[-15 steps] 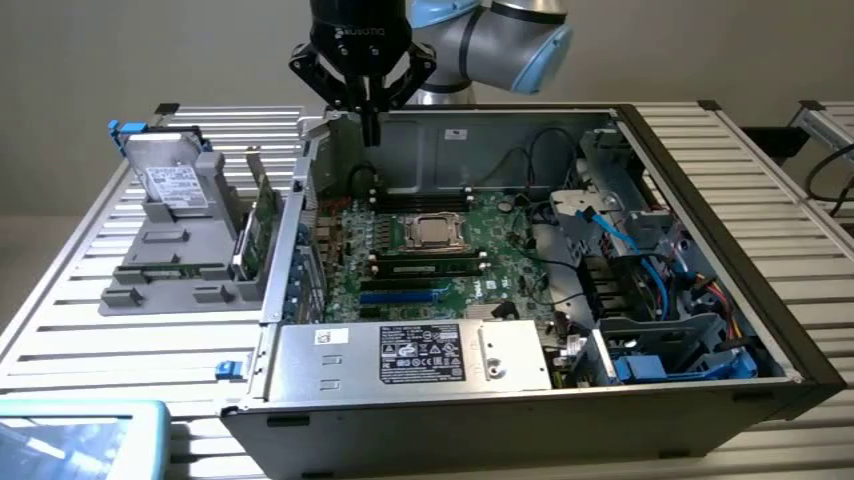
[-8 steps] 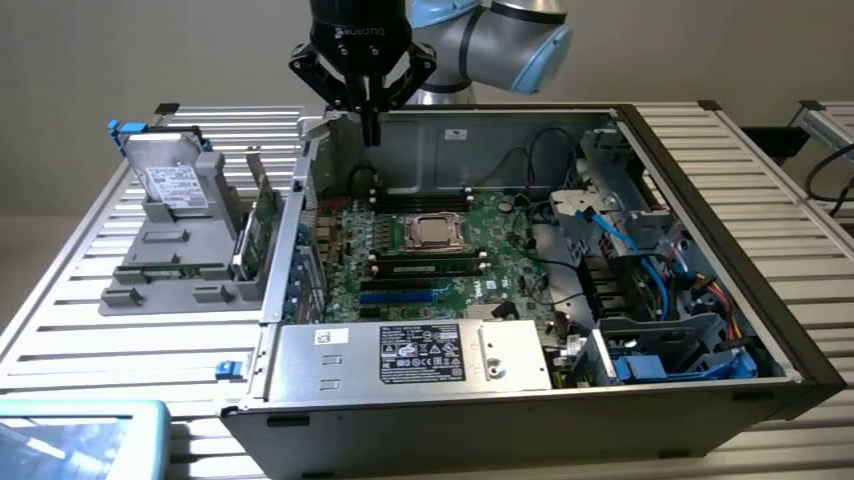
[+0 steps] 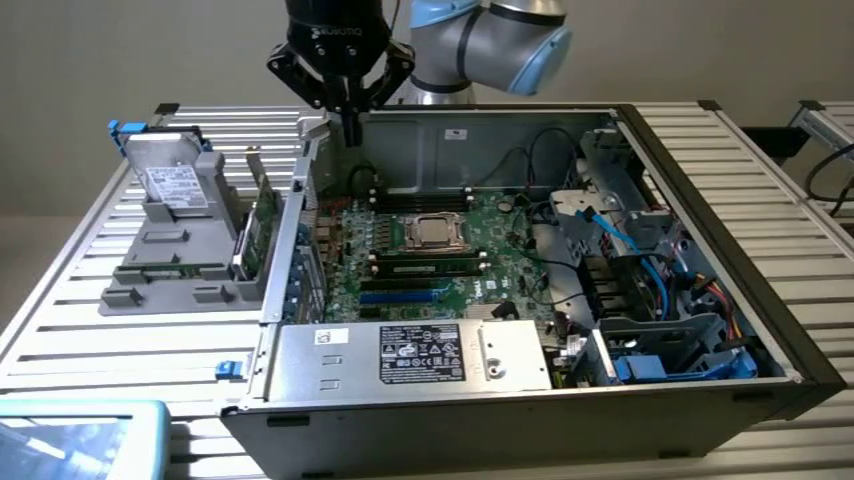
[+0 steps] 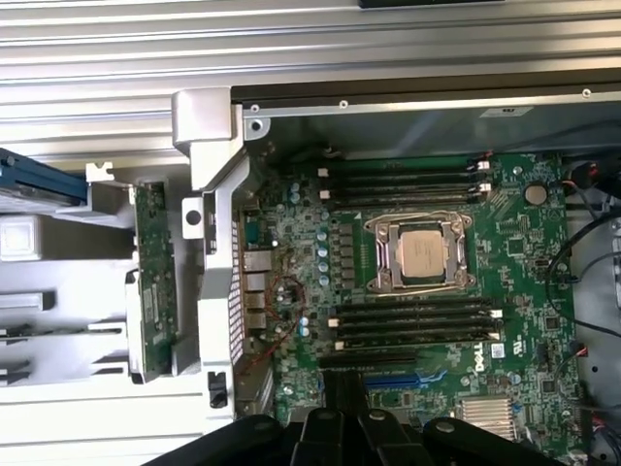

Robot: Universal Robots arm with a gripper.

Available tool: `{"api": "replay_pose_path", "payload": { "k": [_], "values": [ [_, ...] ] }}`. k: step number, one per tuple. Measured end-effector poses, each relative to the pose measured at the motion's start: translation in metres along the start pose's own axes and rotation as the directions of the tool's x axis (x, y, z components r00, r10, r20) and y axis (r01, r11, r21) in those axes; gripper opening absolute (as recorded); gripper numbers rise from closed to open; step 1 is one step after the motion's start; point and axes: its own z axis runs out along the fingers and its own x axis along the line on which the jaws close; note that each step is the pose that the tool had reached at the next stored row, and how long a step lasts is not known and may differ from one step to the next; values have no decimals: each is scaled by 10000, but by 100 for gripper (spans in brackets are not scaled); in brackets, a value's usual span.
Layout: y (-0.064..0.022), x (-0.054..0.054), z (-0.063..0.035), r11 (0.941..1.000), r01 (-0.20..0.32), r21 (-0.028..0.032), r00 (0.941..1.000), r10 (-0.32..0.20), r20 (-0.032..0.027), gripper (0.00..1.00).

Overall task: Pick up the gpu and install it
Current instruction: 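Reach for the gpu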

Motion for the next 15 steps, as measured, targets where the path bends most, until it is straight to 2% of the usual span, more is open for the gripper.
{"api": "replay_pose_path", "payload": {
  "k": [4,7,9,13,15],
  "values": [
    [-9,129,-2,10000,-1,-1,10000,1,1,12],
    [-16,225,-5,10000,-2,1,10000,2,-23,12],
    [-20,287,-6,10000,-4,3,10000,4,-60,12],
    [-25,355,-7,10000,-10,12,9998,10,-199,12],
    [-27,378,-9,10000,-13,16,9998,13,-209,12]
  ]
}}
